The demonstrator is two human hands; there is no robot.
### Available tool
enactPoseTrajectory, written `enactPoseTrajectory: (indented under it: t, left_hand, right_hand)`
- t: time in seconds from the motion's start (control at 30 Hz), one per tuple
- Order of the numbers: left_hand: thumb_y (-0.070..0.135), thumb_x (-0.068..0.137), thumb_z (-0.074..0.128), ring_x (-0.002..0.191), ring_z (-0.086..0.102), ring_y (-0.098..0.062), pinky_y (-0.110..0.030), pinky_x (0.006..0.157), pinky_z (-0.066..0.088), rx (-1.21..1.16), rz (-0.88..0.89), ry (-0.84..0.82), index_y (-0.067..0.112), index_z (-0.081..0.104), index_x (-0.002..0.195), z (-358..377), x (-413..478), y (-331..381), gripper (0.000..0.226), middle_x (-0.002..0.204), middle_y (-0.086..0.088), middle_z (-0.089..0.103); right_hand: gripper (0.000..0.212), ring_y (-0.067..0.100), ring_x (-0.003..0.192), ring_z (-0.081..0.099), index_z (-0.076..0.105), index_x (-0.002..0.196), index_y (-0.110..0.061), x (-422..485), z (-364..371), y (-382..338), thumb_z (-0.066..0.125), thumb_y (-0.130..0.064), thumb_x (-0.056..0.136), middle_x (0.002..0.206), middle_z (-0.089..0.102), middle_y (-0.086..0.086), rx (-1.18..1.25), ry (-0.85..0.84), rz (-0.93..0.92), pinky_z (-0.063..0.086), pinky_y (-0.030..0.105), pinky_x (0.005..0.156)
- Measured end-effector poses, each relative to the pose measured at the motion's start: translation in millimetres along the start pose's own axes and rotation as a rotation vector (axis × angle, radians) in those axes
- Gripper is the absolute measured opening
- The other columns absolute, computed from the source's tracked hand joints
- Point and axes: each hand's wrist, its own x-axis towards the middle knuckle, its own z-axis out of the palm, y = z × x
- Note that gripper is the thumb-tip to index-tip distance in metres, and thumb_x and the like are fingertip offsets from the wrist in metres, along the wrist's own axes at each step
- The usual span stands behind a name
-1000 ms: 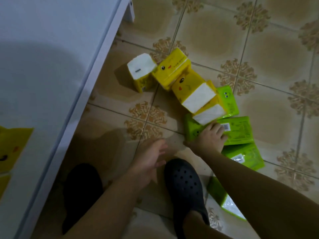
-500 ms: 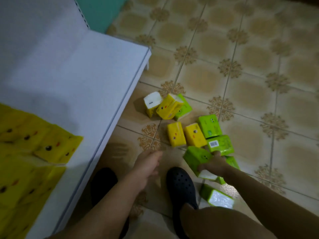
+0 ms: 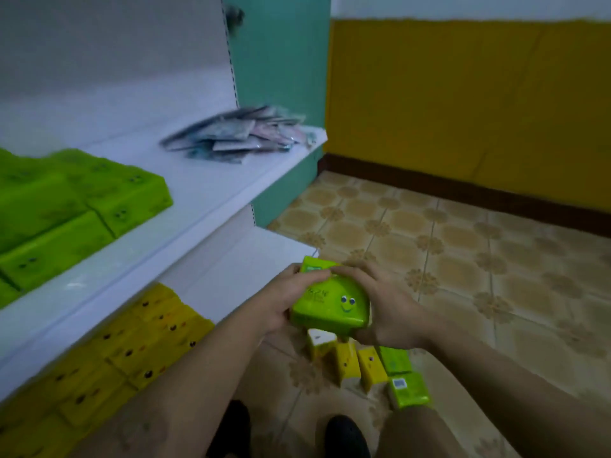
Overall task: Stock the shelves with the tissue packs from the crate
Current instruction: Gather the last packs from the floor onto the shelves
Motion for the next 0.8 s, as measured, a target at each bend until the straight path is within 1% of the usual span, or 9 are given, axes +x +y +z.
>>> enactPoseTrajectory:
  t: [0.1, 0.17, 0.23, 0.3, 0.37, 0.4, 0.57, 0.7, 0.8]
  left_hand:
    - [0.025, 0.085, 0.072, 0.089, 0.071, -0.027, -0.041, 0.068, 0.060, -0.060, 0.141, 0.085, 0.018, 0.053, 0.125, -15, -35, 29, 0.045, 0.113, -0.011, 0.070]
    - [0.028, 0.084, 0.073, 0.091, 0.072, -0.026, -0.040, 0.067, 0.059, -0.126, 0.216, 0.131, 0.020, 0.054, 0.125, -29, -54, 44, 0.046, 0.112, -0.008, 0.071]
    - [0.031, 0.084, 0.073, 0.092, 0.071, -0.025, -0.040, 0.070, 0.058, -0.170, 0.298, 0.208, 0.020, 0.052, 0.126, -44, -71, 55, 0.049, 0.113, -0.006, 0.071]
    - [0.031, 0.084, 0.073, 0.092, 0.070, -0.025, -0.040, 0.071, 0.058, -0.187, 0.381, 0.291, 0.023, 0.050, 0.125, -57, -87, 64, 0.048, 0.115, -0.005, 0.069]
    - [0.030, 0.086, 0.072, 0.094, 0.069, -0.025, -0.040, 0.071, 0.057, -0.188, 0.456, 0.356, 0.029, 0.051, 0.125, -69, -100, 71, 0.044, 0.116, -0.003, 0.068]
    - [0.030, 0.087, 0.071, 0.096, 0.069, -0.025, -0.041, 0.073, 0.057, -0.187, 0.488, 0.377, 0.032, 0.052, 0.124, -74, -105, 74, 0.042, 0.116, -0.002, 0.068]
    - [0.032, 0.086, 0.072, 0.094, 0.069, -0.019, -0.037, 0.070, 0.058, -0.134, 0.556, 0.453, 0.039, 0.055, 0.114, -107, -125, 91, 0.033, 0.112, 0.002, 0.069]
    - [0.018, 0.086, 0.071, 0.090, 0.069, -0.023, -0.031, 0.062, 0.055, -0.104, 0.549, 0.472, 0.027, 0.052, 0.122, -139, -136, 107, 0.042, 0.110, -0.005, 0.070]
    - [0.024, 0.086, 0.072, 0.100, 0.068, -0.026, -0.044, 0.082, 0.057, -0.029, 0.572, 0.560, 0.026, 0.051, 0.126, -162, -138, 120, 0.045, 0.115, -0.005, 0.068]
  right_hand:
    - [0.110, 0.024, 0.139, 0.027, 0.015, 0.150, -0.039, 9, -20, -36, 0.078, -0.026, 0.060, 0.153, 0.012, 0.005, 0.058, 0.112, 0.029, 0.030, 0.025, 0.105]
    - [0.114, 0.023, 0.137, 0.034, 0.010, 0.150, -0.042, 16, -28, -56, 0.080, -0.028, 0.061, 0.154, 0.013, 0.000, 0.405, 0.175, 0.140, 0.037, 0.035, 0.106]
    - [0.107, 0.023, 0.122, 0.054, 0.020, 0.149, -0.041, 26, -34, -77, 0.079, -0.035, 0.060, 0.150, 0.030, -0.002, 0.859, 0.160, 0.256, 0.052, 0.043, 0.090]
    - [0.077, 0.029, 0.104, 0.067, 0.040, 0.141, -0.033, 38, -35, -103, 0.075, -0.037, 0.073, 0.135, 0.055, 0.005, 1.138, 0.058, 0.319, 0.056, 0.043, 0.077]
    - [0.047, 0.032, 0.095, 0.070, 0.051, 0.131, -0.026, 52, -32, -132, 0.066, -0.039, 0.088, 0.121, 0.064, 0.011, 1.180, 0.006, 0.330, 0.058, 0.044, 0.075]
    - [0.042, 0.032, 0.092, 0.071, 0.053, 0.128, -0.026, 62, -30, -144, 0.064, -0.040, 0.090, 0.117, 0.064, 0.012, 1.186, 0.010, 0.336, 0.059, 0.046, 0.075]
    - [0.037, 0.025, 0.071, 0.064, 0.057, 0.117, -0.017, 104, -25, -194, 0.066, -0.038, 0.088, 0.093, 0.064, 0.012, 1.296, 0.059, 0.408, 0.060, 0.040, 0.068]
    - [0.030, 0.022, 0.061, 0.058, 0.059, 0.108, -0.008, 136, -22, -220, 0.067, -0.029, 0.088, 0.084, 0.058, 0.014, 1.404, 0.053, 0.450, 0.058, 0.032, 0.059]
    - [0.018, 0.021, 0.062, 0.058, 0.062, 0.100, -0.006, 160, -17, -232, 0.065, -0.019, 0.088, 0.087, 0.057, 0.014, 1.536, 0.002, 0.410, 0.058, 0.031, 0.060]
